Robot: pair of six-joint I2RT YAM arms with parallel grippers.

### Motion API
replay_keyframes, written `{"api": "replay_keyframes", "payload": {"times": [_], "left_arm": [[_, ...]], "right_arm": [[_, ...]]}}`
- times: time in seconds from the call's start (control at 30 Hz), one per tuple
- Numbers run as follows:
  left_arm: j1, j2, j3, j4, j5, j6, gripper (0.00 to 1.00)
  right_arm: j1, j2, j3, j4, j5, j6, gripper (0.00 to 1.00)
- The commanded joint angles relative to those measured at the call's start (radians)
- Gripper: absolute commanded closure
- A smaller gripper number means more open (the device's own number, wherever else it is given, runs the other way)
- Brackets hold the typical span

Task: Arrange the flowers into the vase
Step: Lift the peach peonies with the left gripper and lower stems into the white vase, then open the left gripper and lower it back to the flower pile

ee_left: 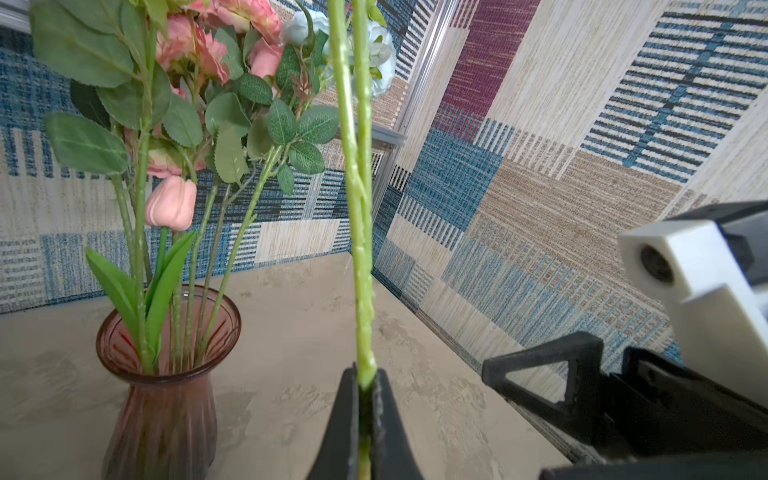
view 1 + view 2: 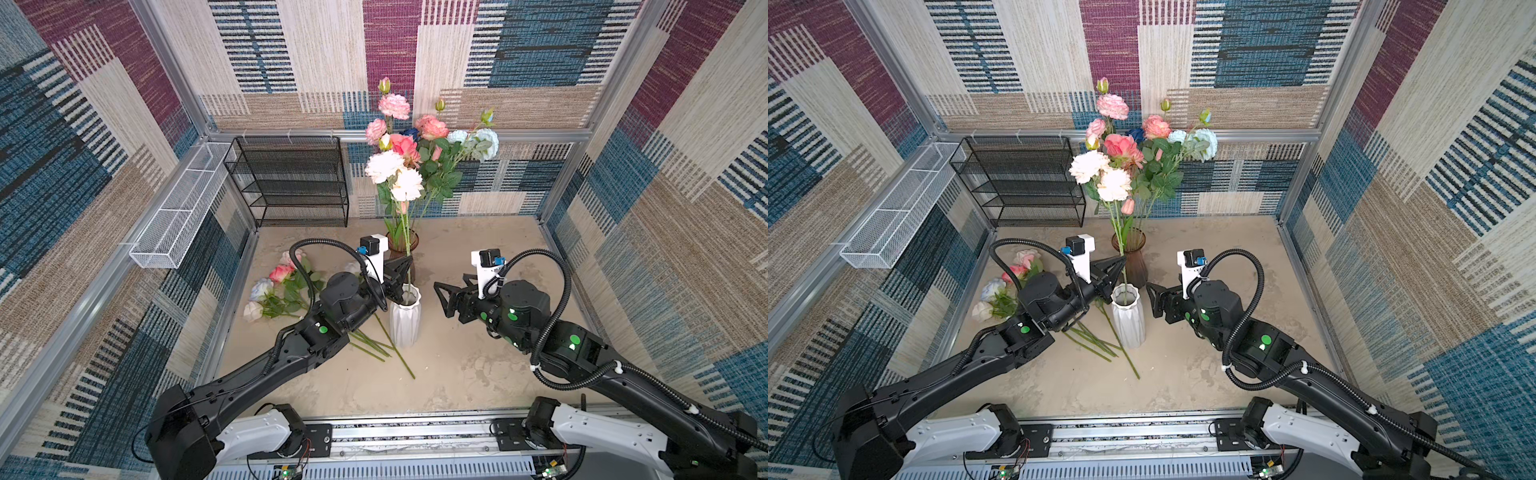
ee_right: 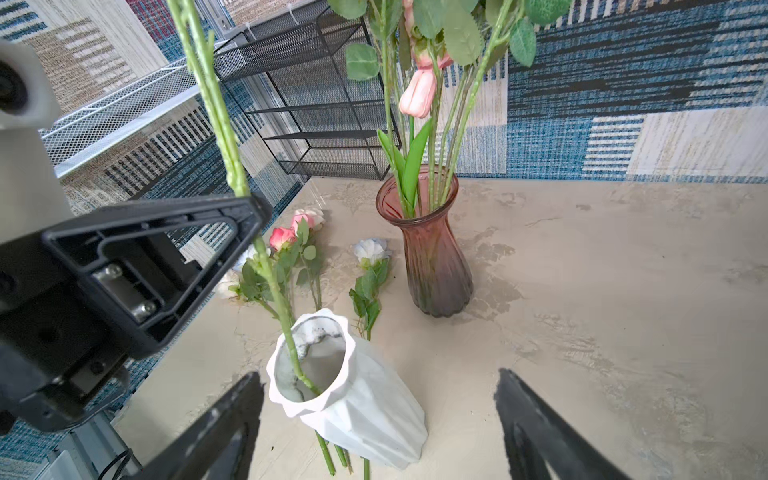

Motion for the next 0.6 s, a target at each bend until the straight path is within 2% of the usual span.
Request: {"api": "replay_keyframes", "payload": {"times": [0.0,0.13,0.2,0.33,0.57], "left_arm": [[-0.004,-0.025,-0.036,-0.002,-0.044,-0.044,0.86],[-0.006,-0.046,-0.035,-0.067,-0.049,-0.040,0.63],[-0.006,-0.065,-0.030,-0.088,-0.056,-0.028,0.56],[-0.006,-0.123,0.003,-0.146,-0.066,-0.013,0.51],[-0.005,-0.290,-0.015,-0.292,-0.101,-0.065,0.50]], "right_arm": [[0.000,-0.008,-0.005,0.034,-0.001,0.013,0.10],[0.001,-0.014,-0.006,0.036,-0.002,0.014,0.08],[0.001,-0.015,-0.005,0.037,-0.002,0.016,0.07],[0.001,-0.020,-0.001,0.037,-0.008,0.019,0.06],[0.001,-0.037,-0.011,0.040,-0.013,0.021,0.05]]}}
